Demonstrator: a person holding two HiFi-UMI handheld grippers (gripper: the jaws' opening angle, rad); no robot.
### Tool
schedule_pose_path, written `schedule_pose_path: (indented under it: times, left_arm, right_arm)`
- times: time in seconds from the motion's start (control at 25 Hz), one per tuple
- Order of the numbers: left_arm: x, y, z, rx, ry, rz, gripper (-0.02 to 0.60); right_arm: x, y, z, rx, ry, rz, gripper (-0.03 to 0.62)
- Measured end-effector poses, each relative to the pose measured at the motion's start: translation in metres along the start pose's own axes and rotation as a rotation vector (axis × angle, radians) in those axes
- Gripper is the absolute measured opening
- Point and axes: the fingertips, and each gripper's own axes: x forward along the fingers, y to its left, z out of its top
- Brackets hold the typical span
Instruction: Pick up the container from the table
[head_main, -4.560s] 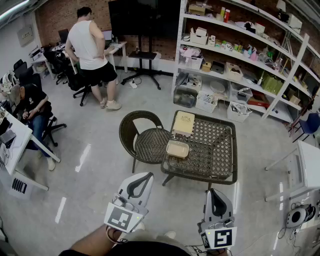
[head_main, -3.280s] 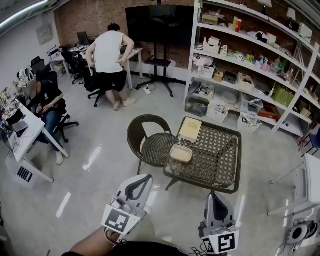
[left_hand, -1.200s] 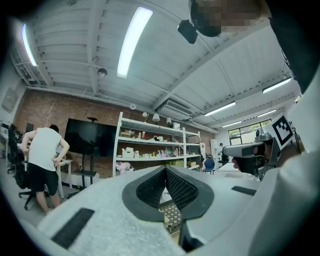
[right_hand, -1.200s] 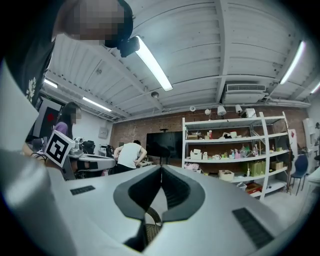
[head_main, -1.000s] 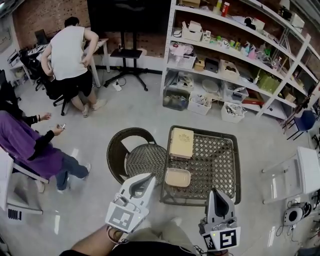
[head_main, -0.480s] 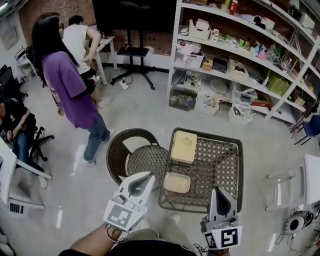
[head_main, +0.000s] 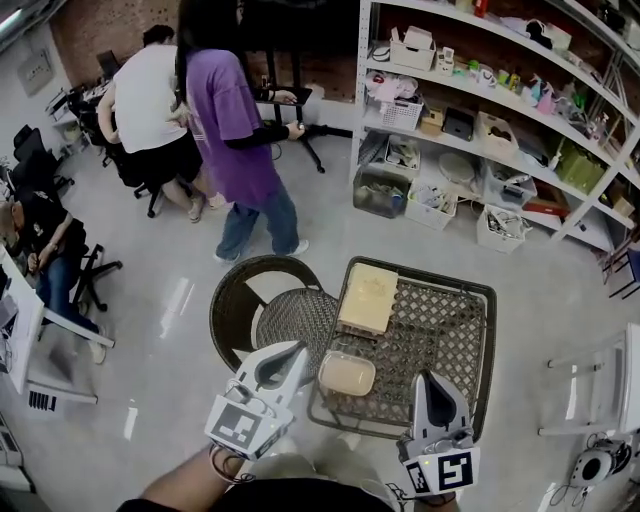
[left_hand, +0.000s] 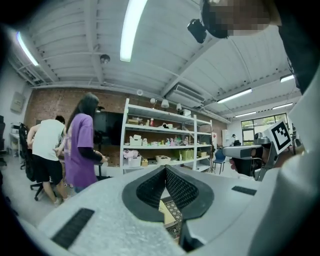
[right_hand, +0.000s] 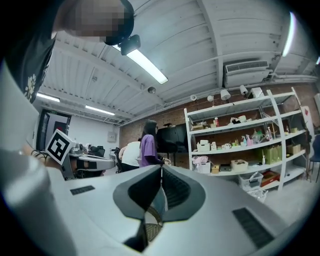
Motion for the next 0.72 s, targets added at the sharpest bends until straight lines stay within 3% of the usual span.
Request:
schedule_pose_path:
  times: [0.32, 0.72]
  left_arm:
    - [0.024, 0.003, -0.032, -0.027, 0.053, 0.051, 0.009]
    - [0.051, 0.008, -0.076, -0.044, 0.132, -0.010, 0.009]
  right_arm:
    - [0.019, -0.026, -0.039, 0.074, 0.076, 0.063, 0.012]
    - [0.031, -0.029, -0.076, 0.084, 0.157, 0.019, 0.014]
